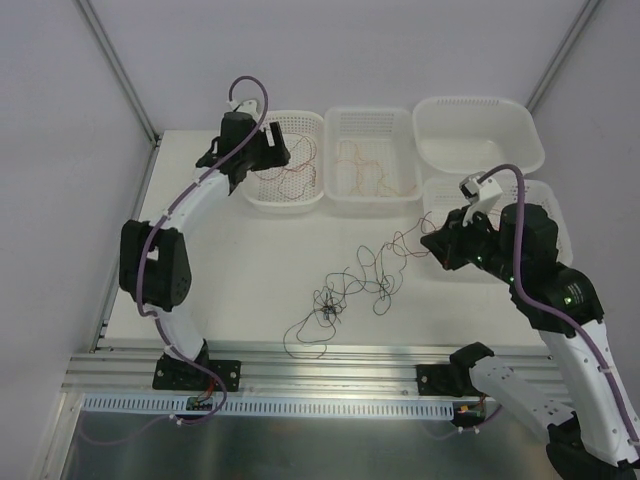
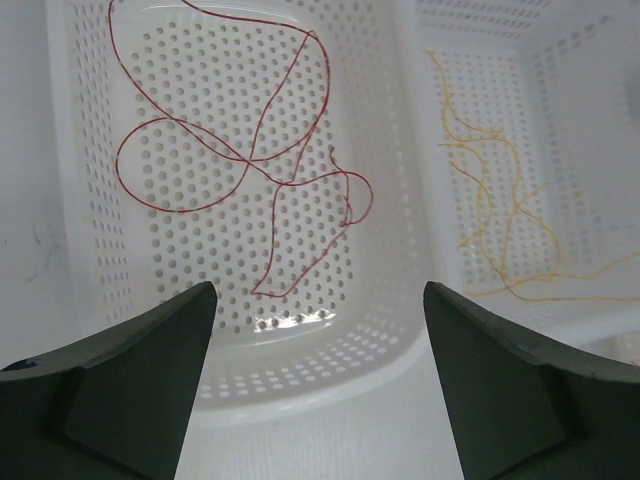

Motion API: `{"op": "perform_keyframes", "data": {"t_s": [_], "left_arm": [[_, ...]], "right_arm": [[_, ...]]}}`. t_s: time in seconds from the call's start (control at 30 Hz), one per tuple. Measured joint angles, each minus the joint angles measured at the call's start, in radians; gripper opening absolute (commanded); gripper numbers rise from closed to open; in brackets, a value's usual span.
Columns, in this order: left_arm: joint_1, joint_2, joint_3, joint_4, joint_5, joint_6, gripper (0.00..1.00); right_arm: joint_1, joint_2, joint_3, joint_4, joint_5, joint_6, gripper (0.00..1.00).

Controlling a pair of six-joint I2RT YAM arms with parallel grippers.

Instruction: Untangle the cables

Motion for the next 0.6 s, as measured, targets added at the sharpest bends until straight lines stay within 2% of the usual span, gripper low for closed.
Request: {"op": "perform_keyframes", "data": {"t_s": [0.13, 0.37, 0.6], "left_arm": [[0.003, -0.18, -0.093, 0.005, 0.071, 0.039, 0.99], [-0.013, -0.476, -0.256, 0.005, 0.272, 0.071, 0.99], [-0.104, -0.642, -0.374, 0.002, 0.448, 0.072, 0.99]], "right_arm": [[0.0, 0.057, 0.023, 0.047, -0.039, 0.005, 0.01], [0.0, 0.148, 0.05, 0.143, -0.156, 0.021, 0.01], [0.003, 0.242, 0.042, 0.296, -0.346, 0.049, 0.01]]}}
